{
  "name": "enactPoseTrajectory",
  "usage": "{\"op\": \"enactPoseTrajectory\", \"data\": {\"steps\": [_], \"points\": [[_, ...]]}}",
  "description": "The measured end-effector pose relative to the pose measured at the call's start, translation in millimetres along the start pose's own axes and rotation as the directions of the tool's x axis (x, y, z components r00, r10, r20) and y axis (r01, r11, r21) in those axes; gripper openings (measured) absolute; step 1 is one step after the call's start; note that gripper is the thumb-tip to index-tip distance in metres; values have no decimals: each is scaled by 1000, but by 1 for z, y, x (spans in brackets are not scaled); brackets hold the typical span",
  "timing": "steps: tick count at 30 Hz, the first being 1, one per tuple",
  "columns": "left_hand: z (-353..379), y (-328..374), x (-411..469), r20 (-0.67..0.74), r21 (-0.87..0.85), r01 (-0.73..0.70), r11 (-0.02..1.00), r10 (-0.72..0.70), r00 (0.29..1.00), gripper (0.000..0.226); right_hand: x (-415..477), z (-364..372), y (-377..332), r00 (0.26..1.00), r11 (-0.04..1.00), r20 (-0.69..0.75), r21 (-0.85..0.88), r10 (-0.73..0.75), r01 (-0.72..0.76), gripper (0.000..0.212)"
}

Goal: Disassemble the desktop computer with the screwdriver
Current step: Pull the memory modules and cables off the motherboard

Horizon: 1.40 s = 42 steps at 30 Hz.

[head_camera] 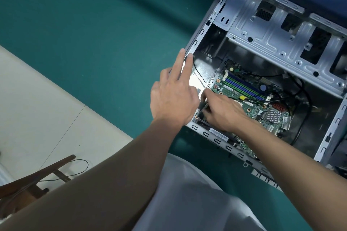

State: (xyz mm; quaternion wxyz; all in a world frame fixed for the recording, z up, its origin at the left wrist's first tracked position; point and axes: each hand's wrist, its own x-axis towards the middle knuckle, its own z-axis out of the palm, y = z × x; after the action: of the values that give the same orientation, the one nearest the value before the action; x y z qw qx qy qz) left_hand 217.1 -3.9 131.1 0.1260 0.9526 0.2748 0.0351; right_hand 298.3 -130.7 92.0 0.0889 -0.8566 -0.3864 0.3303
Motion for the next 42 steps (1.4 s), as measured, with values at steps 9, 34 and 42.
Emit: {"op": "enactPoseTrajectory", "data": {"steps": [9, 34, 42], "points": [[0, 1, 0, 7, 1, 1, 1000, -1, 1000, 68, 0, 3, -2, 995, 999, -90, 27, 37, -35, 10], [-2, 1, 0, 10, -6, -4, 1000, 4, 1000, 67, -1, -28, 6, 952, 834, -216, 547, 215, -65, 23], [-1, 1, 1, 0, -12, 9, 1000, -9, 1000, 67, 23, -16, -9, 986, 987, 99, -81, -132, 140, 10]]}}
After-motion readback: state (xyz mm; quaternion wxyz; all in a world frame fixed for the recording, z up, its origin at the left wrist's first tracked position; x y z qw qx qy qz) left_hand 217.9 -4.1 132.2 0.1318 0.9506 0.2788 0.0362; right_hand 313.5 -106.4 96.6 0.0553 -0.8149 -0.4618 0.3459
